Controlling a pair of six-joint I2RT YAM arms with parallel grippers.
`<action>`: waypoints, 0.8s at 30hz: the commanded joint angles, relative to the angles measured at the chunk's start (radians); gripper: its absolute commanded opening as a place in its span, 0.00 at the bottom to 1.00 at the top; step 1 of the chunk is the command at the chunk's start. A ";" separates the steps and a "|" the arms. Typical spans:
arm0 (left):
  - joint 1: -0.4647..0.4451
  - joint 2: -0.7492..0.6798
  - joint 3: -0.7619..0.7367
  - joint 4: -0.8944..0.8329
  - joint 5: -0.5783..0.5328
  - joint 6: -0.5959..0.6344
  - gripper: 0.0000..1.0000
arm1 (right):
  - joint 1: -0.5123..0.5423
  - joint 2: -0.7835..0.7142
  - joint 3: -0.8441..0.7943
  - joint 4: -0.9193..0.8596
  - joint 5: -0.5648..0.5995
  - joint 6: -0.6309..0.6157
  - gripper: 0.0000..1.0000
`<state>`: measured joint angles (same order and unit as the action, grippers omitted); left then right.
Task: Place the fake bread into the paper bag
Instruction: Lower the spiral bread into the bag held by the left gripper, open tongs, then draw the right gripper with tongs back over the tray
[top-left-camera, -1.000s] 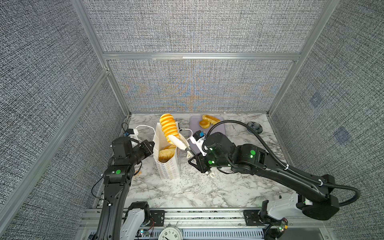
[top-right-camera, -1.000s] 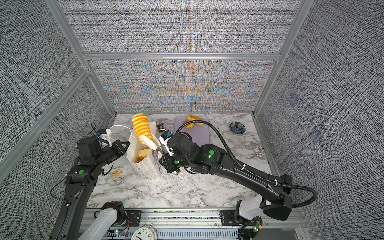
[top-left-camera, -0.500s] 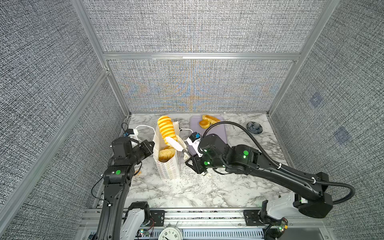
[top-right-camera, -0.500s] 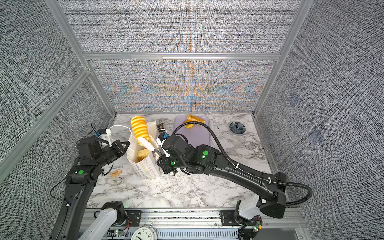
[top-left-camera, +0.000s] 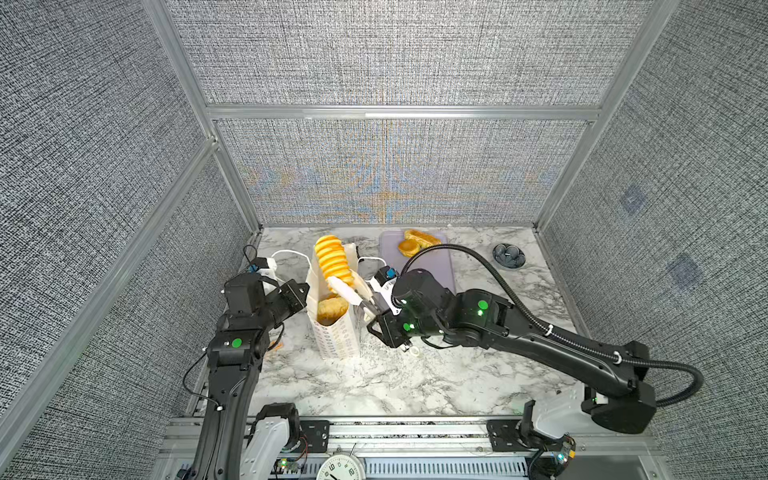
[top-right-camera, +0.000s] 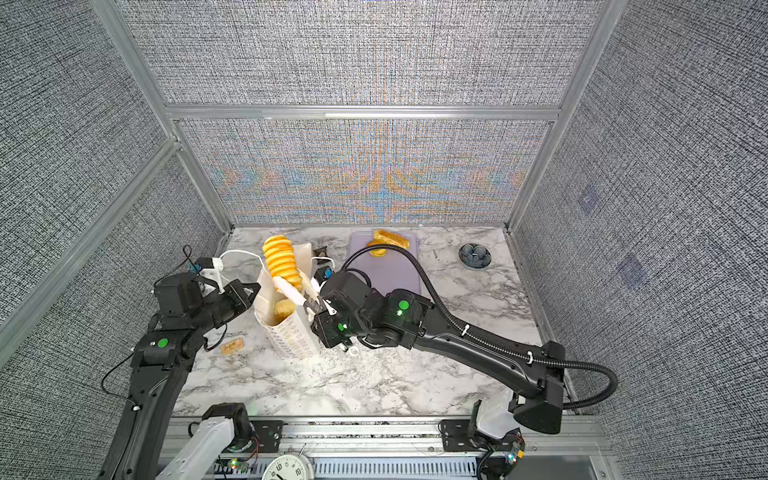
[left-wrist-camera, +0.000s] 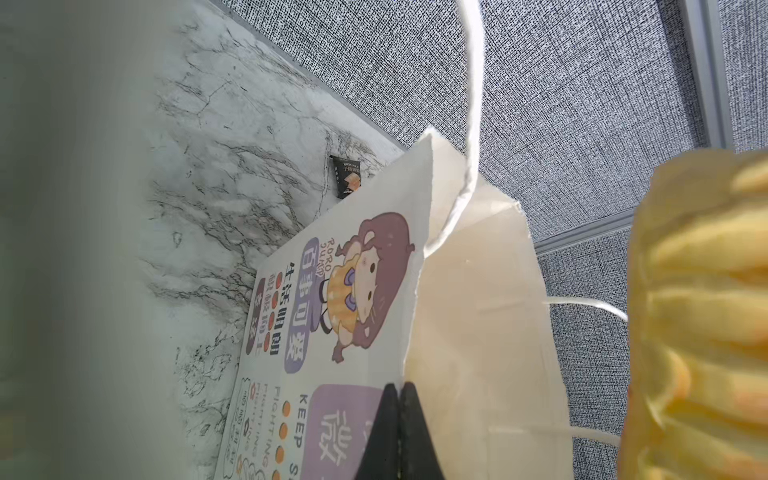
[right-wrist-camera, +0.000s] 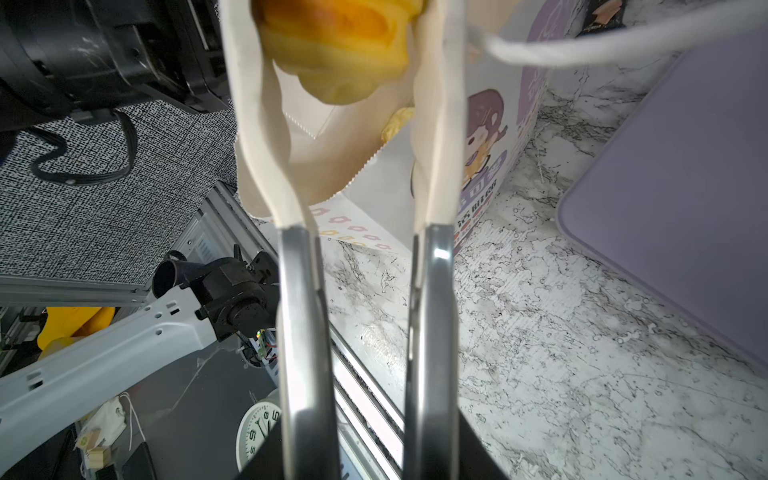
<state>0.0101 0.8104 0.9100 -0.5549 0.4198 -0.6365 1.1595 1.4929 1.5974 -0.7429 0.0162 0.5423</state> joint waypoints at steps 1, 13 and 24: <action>0.002 0.000 -0.003 0.014 0.007 0.005 0.00 | 0.004 -0.004 0.007 0.050 0.002 -0.007 0.45; 0.001 -0.001 -0.006 0.014 0.008 0.004 0.00 | 0.004 -0.013 0.012 0.047 0.009 -0.011 0.48; 0.002 -0.001 -0.007 0.016 0.004 0.006 0.00 | 0.002 -0.040 0.070 0.019 0.067 -0.067 0.46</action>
<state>0.0101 0.8097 0.9047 -0.5545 0.4198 -0.6365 1.1595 1.4620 1.6463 -0.7349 0.0479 0.5072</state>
